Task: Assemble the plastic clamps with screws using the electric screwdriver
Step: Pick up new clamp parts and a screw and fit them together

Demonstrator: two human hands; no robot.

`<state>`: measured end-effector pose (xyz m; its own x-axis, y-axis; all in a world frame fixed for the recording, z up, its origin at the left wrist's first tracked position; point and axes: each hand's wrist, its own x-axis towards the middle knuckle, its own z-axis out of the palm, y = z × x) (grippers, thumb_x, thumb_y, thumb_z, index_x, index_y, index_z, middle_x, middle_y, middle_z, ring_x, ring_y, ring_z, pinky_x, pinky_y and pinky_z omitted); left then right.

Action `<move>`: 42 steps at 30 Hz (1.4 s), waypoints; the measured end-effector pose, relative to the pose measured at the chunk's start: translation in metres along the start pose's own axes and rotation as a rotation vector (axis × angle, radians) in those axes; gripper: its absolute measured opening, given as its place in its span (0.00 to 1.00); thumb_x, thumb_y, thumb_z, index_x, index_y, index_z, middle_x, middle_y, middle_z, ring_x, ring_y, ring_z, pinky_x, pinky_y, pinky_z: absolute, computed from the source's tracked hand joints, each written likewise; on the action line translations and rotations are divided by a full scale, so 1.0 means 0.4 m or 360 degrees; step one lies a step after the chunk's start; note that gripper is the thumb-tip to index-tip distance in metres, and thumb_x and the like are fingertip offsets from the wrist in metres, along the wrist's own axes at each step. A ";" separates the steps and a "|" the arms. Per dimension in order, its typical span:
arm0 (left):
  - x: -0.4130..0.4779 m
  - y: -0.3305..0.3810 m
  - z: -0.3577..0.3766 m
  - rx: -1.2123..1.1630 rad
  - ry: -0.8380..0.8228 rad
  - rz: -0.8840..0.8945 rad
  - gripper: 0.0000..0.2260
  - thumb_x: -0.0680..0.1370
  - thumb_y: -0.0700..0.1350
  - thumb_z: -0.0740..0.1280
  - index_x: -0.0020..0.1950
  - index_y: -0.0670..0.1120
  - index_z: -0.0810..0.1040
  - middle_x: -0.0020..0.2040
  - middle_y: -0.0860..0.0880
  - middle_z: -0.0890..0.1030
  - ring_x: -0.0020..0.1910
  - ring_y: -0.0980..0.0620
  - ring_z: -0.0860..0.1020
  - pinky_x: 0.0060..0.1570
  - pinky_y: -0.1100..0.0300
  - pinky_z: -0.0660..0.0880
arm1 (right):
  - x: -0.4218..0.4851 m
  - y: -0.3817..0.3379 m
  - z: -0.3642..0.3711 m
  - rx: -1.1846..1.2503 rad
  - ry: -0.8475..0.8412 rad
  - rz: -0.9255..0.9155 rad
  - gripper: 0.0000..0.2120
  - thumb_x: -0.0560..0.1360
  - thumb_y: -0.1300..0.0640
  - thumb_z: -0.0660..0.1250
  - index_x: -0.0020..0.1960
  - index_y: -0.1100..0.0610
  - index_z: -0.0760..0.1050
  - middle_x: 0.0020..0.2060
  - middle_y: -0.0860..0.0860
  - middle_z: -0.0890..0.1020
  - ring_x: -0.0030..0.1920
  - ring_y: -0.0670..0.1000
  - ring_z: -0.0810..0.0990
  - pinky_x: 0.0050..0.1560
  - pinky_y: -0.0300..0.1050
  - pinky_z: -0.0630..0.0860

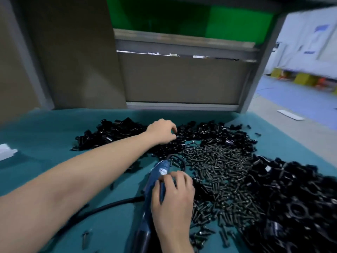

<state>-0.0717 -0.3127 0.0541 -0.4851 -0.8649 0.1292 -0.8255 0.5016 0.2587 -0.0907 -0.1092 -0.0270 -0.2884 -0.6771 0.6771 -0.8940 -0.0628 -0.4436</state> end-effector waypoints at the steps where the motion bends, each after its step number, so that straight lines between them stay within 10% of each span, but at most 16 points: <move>1: 0.032 0.019 0.016 0.0016 -0.0077 -0.0050 0.16 0.77 0.52 0.66 0.63 0.51 0.78 0.60 0.47 0.79 0.59 0.44 0.76 0.55 0.52 0.75 | 0.001 0.000 -0.001 -0.0043 0.0038 -0.0022 0.05 0.67 0.60 0.74 0.42 0.58 0.81 0.41 0.53 0.80 0.48 0.58 0.80 0.49 0.54 0.79; 5: 0.089 0.048 0.078 0.0246 -0.0386 -0.0195 0.23 0.78 0.58 0.65 0.67 0.45 0.72 0.63 0.44 0.76 0.60 0.42 0.75 0.53 0.52 0.74 | 0.001 -0.006 -0.004 -0.0078 0.0083 -0.0038 0.04 0.66 0.57 0.70 0.40 0.58 0.80 0.39 0.53 0.80 0.46 0.58 0.81 0.48 0.55 0.80; 14: 0.052 0.038 0.077 0.0062 -0.0371 -0.0193 0.10 0.76 0.45 0.68 0.57 0.50 0.80 0.54 0.47 0.81 0.44 0.47 0.79 0.46 0.57 0.77 | 0.000 -0.014 -0.005 -0.0021 0.0058 0.0011 0.05 0.65 0.61 0.75 0.39 0.58 0.80 0.38 0.52 0.80 0.47 0.59 0.81 0.47 0.56 0.79; 21: 0.032 0.027 0.100 0.0100 -0.0180 -0.0229 0.05 0.77 0.47 0.67 0.51 0.51 0.81 0.54 0.49 0.81 0.52 0.46 0.79 0.48 0.56 0.75 | 0.002 -0.013 -0.011 0.0008 0.0045 0.0018 0.07 0.65 0.62 0.78 0.40 0.58 0.80 0.39 0.51 0.81 0.49 0.58 0.80 0.49 0.56 0.79; 28: -0.049 0.037 -0.024 -0.1593 0.0041 -0.0224 0.04 0.78 0.42 0.67 0.43 0.48 0.80 0.40 0.49 0.78 0.26 0.55 0.69 0.26 0.64 0.70 | 0.007 -0.011 -0.018 0.0558 0.0051 0.0317 0.09 0.76 0.56 0.70 0.56 0.54 0.78 0.52 0.45 0.76 0.55 0.46 0.75 0.57 0.47 0.75; 31: -0.220 0.019 -0.085 -0.2632 -0.0548 -0.0072 0.07 0.77 0.43 0.66 0.39 0.50 0.80 0.33 0.51 0.75 0.20 0.60 0.64 0.20 0.69 0.64 | 0.032 -0.039 -0.061 0.1424 0.0019 0.0663 0.24 0.71 0.39 0.68 0.65 0.39 0.67 0.62 0.38 0.70 0.58 0.39 0.75 0.53 0.33 0.75; 34: -0.392 -0.013 -0.097 -0.2844 -0.0840 0.0028 0.04 0.69 0.43 0.68 0.38 0.51 0.81 0.31 0.51 0.75 0.19 0.61 0.65 0.19 0.69 0.66 | 0.030 -0.062 -0.071 0.1672 -0.0149 0.0647 0.21 0.69 0.37 0.71 0.61 0.33 0.71 0.56 0.37 0.79 0.53 0.45 0.81 0.50 0.42 0.79; 39: -0.534 -0.087 -0.075 -0.2848 -0.0381 -0.0292 0.08 0.69 0.42 0.63 0.35 0.51 0.81 0.29 0.50 0.74 0.18 0.60 0.62 0.18 0.69 0.61 | -0.010 -0.124 -0.052 0.1457 -0.0326 0.0565 0.08 0.72 0.53 0.74 0.41 0.40 0.80 0.34 0.41 0.82 0.34 0.41 0.79 0.39 0.34 0.75; 42: -0.596 -0.135 -0.044 -0.2667 -0.0154 -0.0207 0.09 0.71 0.43 0.68 0.50 0.53 0.83 0.38 0.48 0.80 0.25 0.56 0.68 0.26 0.65 0.69 | -0.021 -0.141 -0.057 0.1398 -0.0376 0.0544 0.05 0.72 0.55 0.72 0.42 0.45 0.80 0.31 0.43 0.82 0.32 0.43 0.78 0.37 0.34 0.73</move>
<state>0.0936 -0.1341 0.0262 -0.5105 -0.8598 -0.0122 0.3059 -0.1948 0.9319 -0.0456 -0.0831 0.0059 -0.3231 -0.8841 0.3377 -0.1727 -0.2957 -0.9395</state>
